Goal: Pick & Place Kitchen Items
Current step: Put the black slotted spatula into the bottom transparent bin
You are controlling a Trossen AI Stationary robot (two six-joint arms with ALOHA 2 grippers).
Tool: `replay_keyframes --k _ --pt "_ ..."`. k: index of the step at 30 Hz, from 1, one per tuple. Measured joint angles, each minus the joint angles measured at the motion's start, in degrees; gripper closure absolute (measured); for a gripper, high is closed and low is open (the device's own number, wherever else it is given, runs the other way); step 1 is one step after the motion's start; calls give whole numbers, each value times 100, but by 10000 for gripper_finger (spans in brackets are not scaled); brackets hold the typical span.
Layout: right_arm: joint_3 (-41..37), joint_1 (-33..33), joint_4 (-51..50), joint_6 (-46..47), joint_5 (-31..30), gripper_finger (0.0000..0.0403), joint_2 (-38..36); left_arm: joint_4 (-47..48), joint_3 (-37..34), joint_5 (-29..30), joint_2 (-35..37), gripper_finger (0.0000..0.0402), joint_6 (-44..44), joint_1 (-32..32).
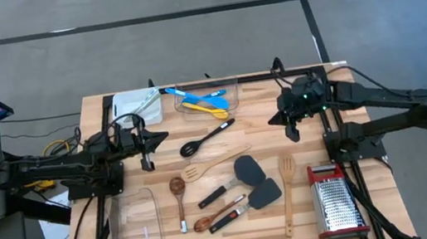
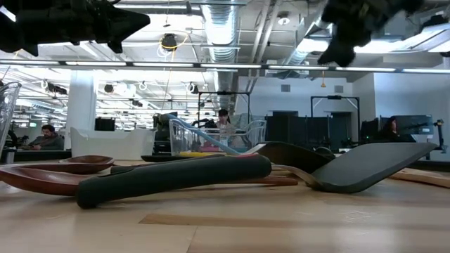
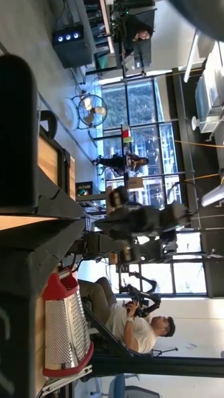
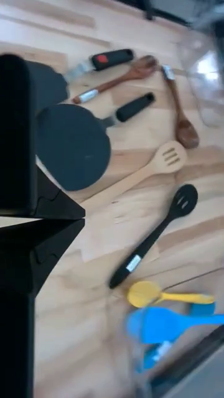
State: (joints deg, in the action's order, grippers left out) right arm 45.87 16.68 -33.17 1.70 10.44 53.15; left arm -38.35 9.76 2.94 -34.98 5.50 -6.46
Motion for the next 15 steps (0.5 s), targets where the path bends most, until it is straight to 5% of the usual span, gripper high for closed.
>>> replay_keyframes --k 8,15 --pt "-1610 -181 1589 1392 0 403 -156 -20 0 0 0 398 -2 2" --pt "-2130 -701 2721 1743 -7 403 317 -28 0 0 0 398 -1 2"
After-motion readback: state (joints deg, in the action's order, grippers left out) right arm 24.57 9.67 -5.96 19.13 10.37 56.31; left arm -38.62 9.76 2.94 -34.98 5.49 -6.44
